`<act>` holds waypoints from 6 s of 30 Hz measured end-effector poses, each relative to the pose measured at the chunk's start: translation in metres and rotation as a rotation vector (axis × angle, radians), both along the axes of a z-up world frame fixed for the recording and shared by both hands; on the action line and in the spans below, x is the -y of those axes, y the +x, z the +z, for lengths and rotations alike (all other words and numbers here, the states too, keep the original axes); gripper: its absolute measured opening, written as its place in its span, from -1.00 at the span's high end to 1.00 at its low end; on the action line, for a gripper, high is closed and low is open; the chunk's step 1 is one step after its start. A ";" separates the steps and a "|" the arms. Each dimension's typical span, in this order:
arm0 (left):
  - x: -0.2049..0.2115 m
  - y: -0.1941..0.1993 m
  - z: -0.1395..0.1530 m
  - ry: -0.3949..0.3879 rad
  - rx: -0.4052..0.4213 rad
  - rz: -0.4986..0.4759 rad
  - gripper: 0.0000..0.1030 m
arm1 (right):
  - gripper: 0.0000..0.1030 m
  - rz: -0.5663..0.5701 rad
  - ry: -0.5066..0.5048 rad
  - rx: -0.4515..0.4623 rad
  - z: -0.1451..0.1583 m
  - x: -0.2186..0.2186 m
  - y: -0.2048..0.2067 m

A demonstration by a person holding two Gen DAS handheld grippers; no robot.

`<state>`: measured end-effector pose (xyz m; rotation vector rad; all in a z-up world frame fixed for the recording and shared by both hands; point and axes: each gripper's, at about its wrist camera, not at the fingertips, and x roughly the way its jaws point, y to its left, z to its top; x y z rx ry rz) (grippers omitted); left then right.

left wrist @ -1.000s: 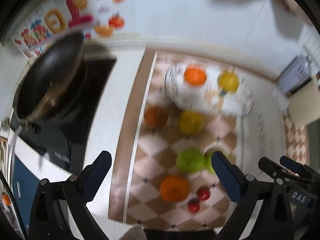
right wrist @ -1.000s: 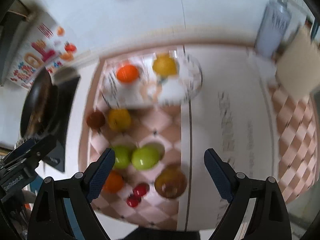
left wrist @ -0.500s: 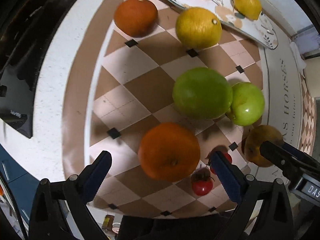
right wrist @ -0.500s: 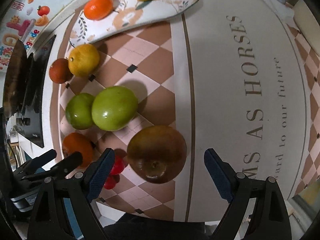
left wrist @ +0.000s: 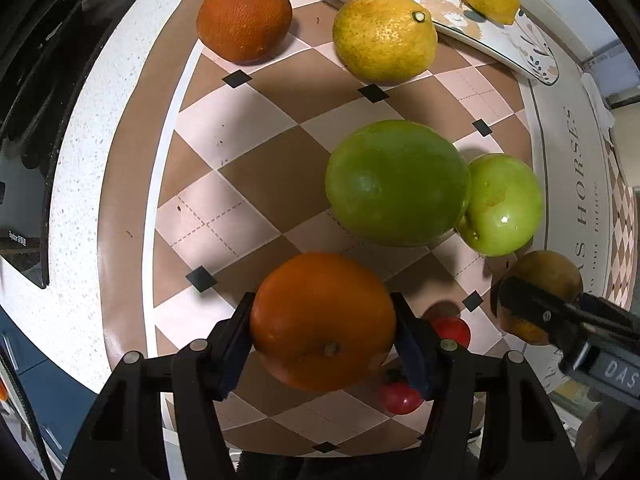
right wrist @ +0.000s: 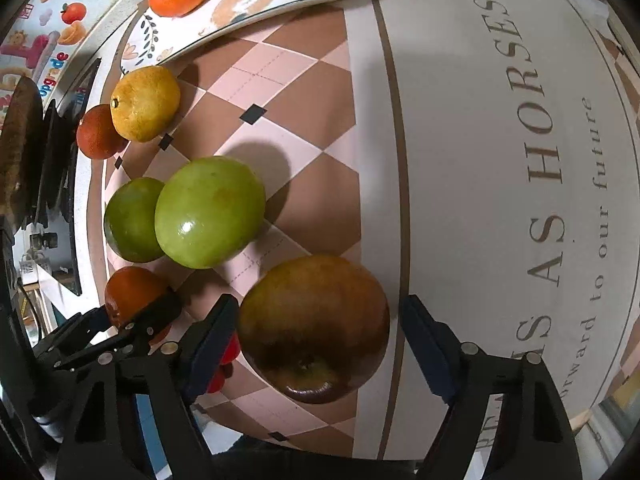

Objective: Organize fruits
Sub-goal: 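Grasp another orange with the left tool while the right tool grasps the brown apple, then place the orange on the plate with the left tool while the right places the brown apple, then grasp a green apple with the left tool while the right tool grasps another green apple, then place the green apple on the plate with the left tool while the right places its apple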

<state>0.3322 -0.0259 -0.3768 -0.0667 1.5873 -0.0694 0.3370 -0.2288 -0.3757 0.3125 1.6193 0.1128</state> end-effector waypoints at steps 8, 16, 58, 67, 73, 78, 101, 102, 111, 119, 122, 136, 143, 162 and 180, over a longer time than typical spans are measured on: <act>0.011 0.003 0.005 0.028 0.015 -0.007 -0.19 | -0.35 0.061 -0.046 0.023 0.003 -0.018 -0.002; 0.013 0.001 0.035 -0.017 0.045 0.002 -0.18 | -0.33 0.052 -0.039 0.047 0.015 -0.019 -0.002; -0.004 0.238 0.022 -0.151 -0.110 0.129 -0.21 | -0.71 0.113 0.072 0.121 0.022 -0.040 0.215; -0.013 0.227 0.049 -0.089 -0.029 0.123 -0.70 | -0.79 0.119 -0.028 0.141 0.046 -0.022 0.201; -0.014 0.195 0.083 0.043 0.108 0.075 -0.70 | -0.81 0.077 -0.100 0.176 0.070 -0.004 0.187; -0.009 0.165 0.116 0.119 0.226 0.037 -0.71 | -0.81 0.054 -0.172 0.228 0.098 0.003 0.167; -0.009 0.037 0.244 0.094 0.556 -0.056 -0.70 | -0.81 -0.033 -0.212 0.509 0.238 -0.003 0.024; -0.010 0.033 0.247 0.097 0.564 -0.060 -0.70 | -0.81 -0.033 -0.209 0.517 0.242 -0.005 0.020; -0.019 0.017 0.255 0.072 0.583 -0.051 -0.70 | -0.81 -0.061 -0.167 0.550 0.263 -0.013 -0.003; -0.028 0.035 0.203 0.155 0.489 -0.025 -1.00 | -0.81 -0.128 0.083 0.270 0.159 -0.001 0.027; -0.036 0.044 0.166 0.184 0.394 0.010 -1.00 | -0.81 -0.198 0.213 0.094 0.091 0.002 0.039; -0.045 0.059 0.073 -0.002 0.078 0.170 -0.99 | -0.14 -0.249 0.257 -0.082 -0.011 -0.016 0.051; -0.021 0.072 0.046 -0.116 -0.019 0.142 -0.99 | -0.14 -0.035 0.006 0.007 0.013 0.002 0.041; 0.022 0.083 0.008 -0.064 -0.048 -0.010 -0.15 | -0.15 -0.084 0.012 -0.012 0.003 0.026 0.043; 0.055 0.141 0.125 -0.274 0.145 -0.030 -0.15 | -0.14 -0.213 0.145 0.143 0.058 0.071 0.082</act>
